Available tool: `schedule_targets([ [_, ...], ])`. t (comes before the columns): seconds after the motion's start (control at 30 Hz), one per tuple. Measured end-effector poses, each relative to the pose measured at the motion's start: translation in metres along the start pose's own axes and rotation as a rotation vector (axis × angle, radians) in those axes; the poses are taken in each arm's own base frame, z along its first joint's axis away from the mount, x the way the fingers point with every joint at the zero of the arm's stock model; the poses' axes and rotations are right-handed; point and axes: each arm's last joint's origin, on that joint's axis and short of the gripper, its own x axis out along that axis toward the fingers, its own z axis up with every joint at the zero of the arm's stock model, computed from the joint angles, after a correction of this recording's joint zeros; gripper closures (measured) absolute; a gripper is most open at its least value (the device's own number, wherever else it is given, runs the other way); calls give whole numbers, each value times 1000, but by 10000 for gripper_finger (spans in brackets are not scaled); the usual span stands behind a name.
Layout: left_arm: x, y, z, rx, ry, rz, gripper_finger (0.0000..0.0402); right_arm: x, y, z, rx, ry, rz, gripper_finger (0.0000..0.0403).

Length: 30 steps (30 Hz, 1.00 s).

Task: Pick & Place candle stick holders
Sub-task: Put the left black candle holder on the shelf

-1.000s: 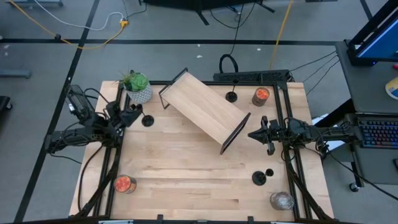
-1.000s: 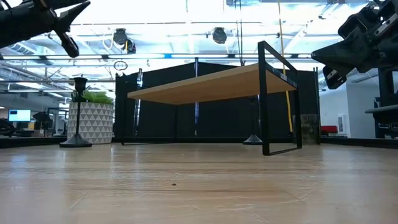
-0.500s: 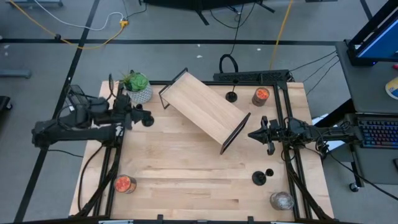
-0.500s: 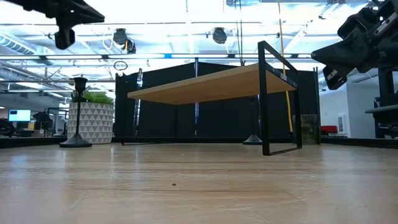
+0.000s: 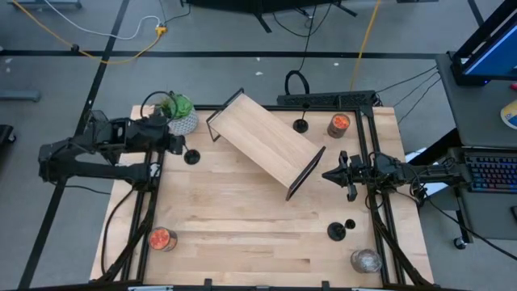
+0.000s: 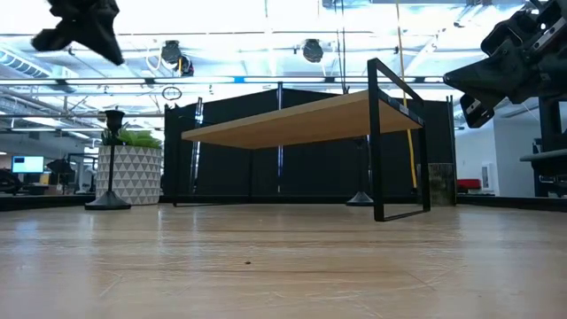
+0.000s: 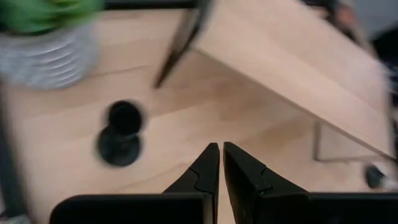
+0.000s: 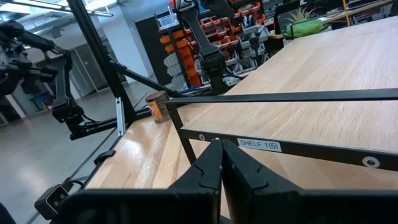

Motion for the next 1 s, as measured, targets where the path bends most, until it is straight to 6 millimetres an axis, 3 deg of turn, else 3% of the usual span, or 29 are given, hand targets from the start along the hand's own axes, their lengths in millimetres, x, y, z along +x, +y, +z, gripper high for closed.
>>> schedule_targets([
  [0.23, -3, 3, 5, -112, 66, 83, 376, 0, 0, 0, 0, 0, 0, 403],
  [0.5, -3, 3, 6, -36, 76, 73, 376, 0, 0, 0, 0, 0, 0, 403],
  [1.0, -3, 4, 5, -58, 82, 86, 376, 0, 0, 0, 0, 0, 0, 403],
])
